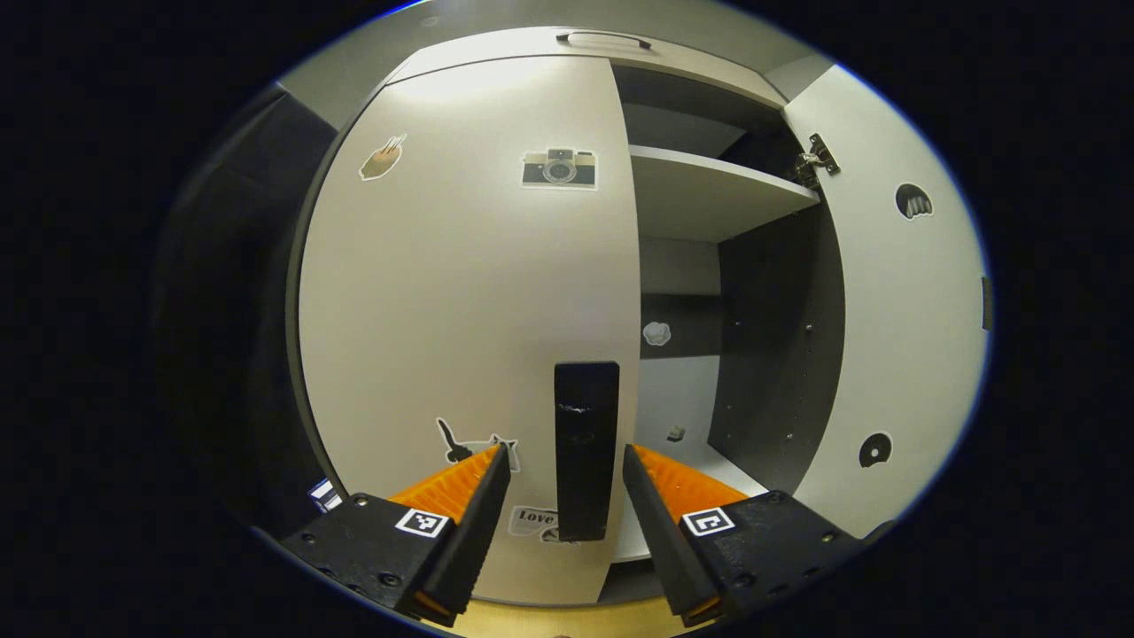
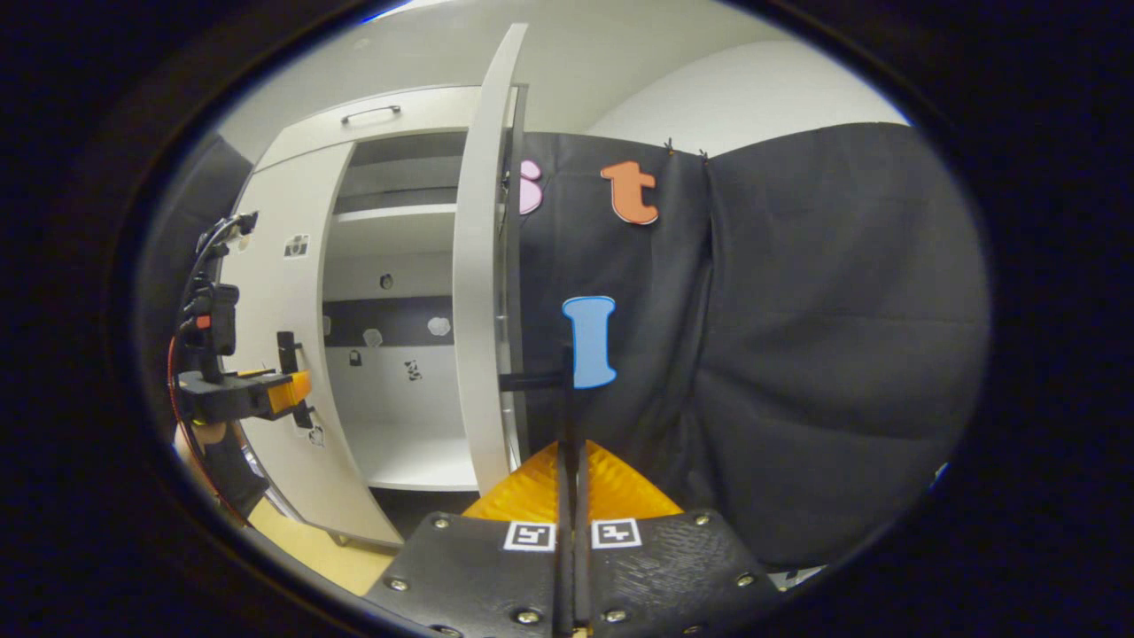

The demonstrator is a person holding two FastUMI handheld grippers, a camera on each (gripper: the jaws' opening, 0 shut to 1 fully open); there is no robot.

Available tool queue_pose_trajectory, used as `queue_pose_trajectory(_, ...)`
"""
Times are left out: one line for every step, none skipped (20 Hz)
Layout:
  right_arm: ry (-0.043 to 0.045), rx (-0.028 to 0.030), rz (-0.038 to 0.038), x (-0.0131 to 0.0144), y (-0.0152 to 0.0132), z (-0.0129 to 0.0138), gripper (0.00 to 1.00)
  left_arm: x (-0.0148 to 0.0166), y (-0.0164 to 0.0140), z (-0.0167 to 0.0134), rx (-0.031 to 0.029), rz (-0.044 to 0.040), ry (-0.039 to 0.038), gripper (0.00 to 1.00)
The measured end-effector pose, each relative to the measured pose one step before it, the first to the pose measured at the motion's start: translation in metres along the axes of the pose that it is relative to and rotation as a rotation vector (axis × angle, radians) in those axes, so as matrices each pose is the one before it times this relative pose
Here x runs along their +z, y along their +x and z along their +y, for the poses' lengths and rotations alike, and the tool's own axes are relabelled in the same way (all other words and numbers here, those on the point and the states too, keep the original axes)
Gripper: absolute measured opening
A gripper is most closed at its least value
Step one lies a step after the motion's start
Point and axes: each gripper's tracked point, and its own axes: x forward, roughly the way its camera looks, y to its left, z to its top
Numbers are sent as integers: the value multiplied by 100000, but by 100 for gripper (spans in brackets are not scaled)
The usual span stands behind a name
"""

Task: Open the right door of the double-door shoe cabinet with the right hand, and open the left door with the left hand.

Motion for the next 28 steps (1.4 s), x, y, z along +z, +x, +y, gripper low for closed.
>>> queue_pose_trajectory(-28,-93,57,-1,32,-95,1,-132,295,-58,-98,90,303,80)
queue_pose_trajectory(-207,33,-41,-65,54,22,1,-52,164,-126,-412,460,416,78)
queue_pose_trajectory(-31,134,13,55,-40,-77,1,-183,302,-161,-259,424,247,76)
queue_pose_trajectory(25,180,5,-51,102,48,1,-117,227,-142,-449,331,36,73)
queue_pose_trajectory(28,41,-67,49,-30,-103,1,-139,210,-118,-485,244,-178,71)
queue_pose_trajectory(-47,62,114,-66,70,-1,1,-87,103,-5,-1,174,-275,66)
queue_pose_trajectory(116,155,32,13,-43,-77,1,82,-165,218,791,-416,-7,64)
queue_pose_trajectory(61,134,146,-18,85,14,1,8,259,12,-31,-666,-279,59)
queue_pose_trajectory(-96,84,-70,19,0,-111,1,-68,158,-318,-1539,-357,-1320,55)
queue_pose_trajectory(-153,158,96,-46,48,26,1,114,-317,-257,-686,-211,-723,47)
queue_pose_trajectory(-56,164,-14,24,-19,-26,1,-146,315,-5,338,463,1034,42)
queue_pose_trajectory(-117,179,108,-26,47,-45,1,20,-111,138,544,445,1292,36)
queue_pose_trajectory(-152,96,118,30,-40,-44,1,39,-16,24,229,155,182,35)
queue_pose_trajectory(-161,136,5,-72,96,20,1,-60,-105,45,-66,321,-946,32)
queue_pose_trajectory(3,251,102,63,37,-73,1,-55,-139,41,-438,437,-1238,30)
queue_pose_trajectory(17,249,94,-20,172,20,1,4,-154,-14,-686,289,-914,28)
queue_pose_trajectory(-121,107,-67,-50,183,-140,0,-36,-185,-14,-724,213,-258,26)
queue_pose_trajectory(-29,64,22,64,124,-44,1,-19,-303,26,-570,-13,-58,25)
queue_pose_trajectory(163,159,-61,6,82,-126,1,-26,-380,-26,-376,20,-205,24)
queue_pose_trajectory(179,124,-29,-28,224,-30,1,-36,-420,43,-430,-47,-74,24)
queue_pose_trajectory(-49,36,-13,63,93,-107,1,18,-394,54,-258,66,-388,23)
queue_pose_trajectory(-265,48,9,-135,11,-68,1,-52,-370,52,-204,325,-185,23)
queue_pose_trajectory(-147,21,-7,-20,-9,-230,1,15,-483,64,-53,299,30,24)
queue_pose_trajectory(-54,106,-14,35,268,-266,1,-87,-467,15,-121,273,35,23)
queue_pose_trajectory(110,-4,19,23,275,-226,1,13,-459,72,-110,104,-443,23)
queue_pose_trajectory(13,75,-30,55,415,-20,1,-15,-446,46,-231,300,-302,23)
queue_pose_trajectory(-8,-62,-64,72,244,-77,1,-14,-415,36,-306,303,-222,24)
queue_pose_trajectory(-102,-66,-64,-62,166,88,1,-25,-425,111,-358,478,-343,24)
